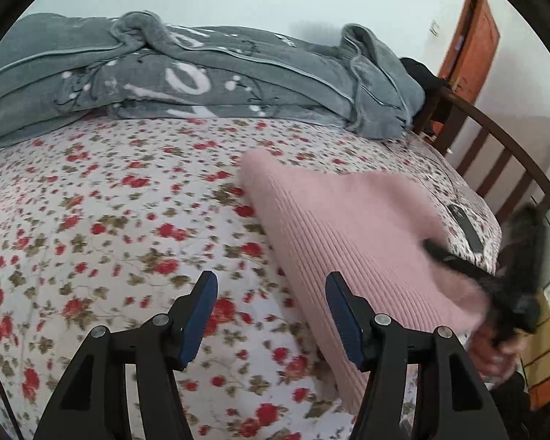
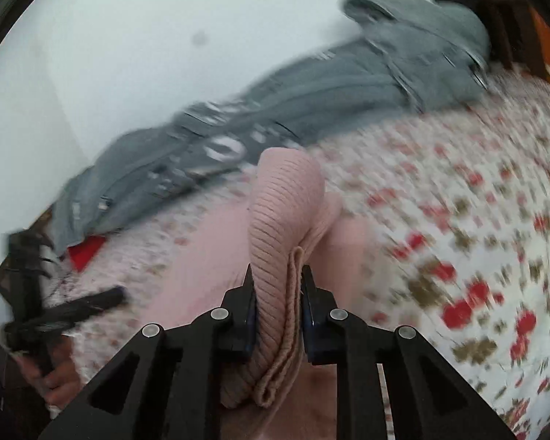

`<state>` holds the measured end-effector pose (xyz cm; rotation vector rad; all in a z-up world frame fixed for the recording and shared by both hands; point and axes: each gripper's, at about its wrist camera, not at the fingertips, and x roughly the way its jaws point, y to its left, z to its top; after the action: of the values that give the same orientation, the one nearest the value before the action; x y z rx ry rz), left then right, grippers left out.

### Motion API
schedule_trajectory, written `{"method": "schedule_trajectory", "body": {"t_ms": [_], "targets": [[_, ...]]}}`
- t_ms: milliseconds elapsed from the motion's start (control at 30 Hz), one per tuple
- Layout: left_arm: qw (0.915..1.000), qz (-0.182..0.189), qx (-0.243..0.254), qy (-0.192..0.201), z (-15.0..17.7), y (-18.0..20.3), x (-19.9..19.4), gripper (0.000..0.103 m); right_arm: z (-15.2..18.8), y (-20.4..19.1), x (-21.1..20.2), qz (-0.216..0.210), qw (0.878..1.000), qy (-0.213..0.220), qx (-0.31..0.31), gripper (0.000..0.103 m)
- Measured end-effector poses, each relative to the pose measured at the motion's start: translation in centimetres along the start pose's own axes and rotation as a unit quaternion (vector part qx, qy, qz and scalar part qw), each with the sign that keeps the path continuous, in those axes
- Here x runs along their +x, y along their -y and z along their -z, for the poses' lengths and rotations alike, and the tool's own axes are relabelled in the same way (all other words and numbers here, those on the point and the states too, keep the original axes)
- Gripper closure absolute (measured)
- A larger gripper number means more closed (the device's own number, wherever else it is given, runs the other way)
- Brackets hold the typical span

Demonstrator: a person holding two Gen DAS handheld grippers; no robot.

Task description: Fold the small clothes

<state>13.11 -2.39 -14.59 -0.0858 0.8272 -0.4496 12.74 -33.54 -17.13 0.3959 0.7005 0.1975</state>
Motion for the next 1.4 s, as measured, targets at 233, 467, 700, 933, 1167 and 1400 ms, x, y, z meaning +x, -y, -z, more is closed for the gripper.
{"method": "schedule_trajectory", "body": {"t_ms": [233,467,700,933,1167,1400], "targets": [[0.9993,0.014,0.033,-0.015,1.9,2.5,0.6,0.038,-0.6,0.4,-4.2,0.013,0.999,0.036,0.007,0.050],[0.9972,0.039,0.057,-0.029,5.1,4.2,0.1,0.032,2.1,-3.3,-8.1,-0.035,0.996,0.052,-0.059,0.046],[0.9953,-0.019,0.089,-0.035,8.8,7.0,0.8,0.030,5.0,-4.2,-6.0,-0.011,0.997,0.028,-0.075,0.052],[0.9949,-0.045,0.091,-0.007,9.3,7.9,0.3,0.082,5.4,-2.3,-8.0,-0.028,0.997,0.066,-0.038,0.097],[0.9970,-0.020,0.063,-0.041,10.3,6.3,0.6,0.084,8.5,1.5,-4.9,-0.014,1.000,-0.003,0.025,0.097],[0.9976,0.014,0.065,-0.018,9.9,5.4,-2.3,0.067,5.4,-0.7,-7.8,-0.022,0.999,0.040,-0.014,0.074]]}}
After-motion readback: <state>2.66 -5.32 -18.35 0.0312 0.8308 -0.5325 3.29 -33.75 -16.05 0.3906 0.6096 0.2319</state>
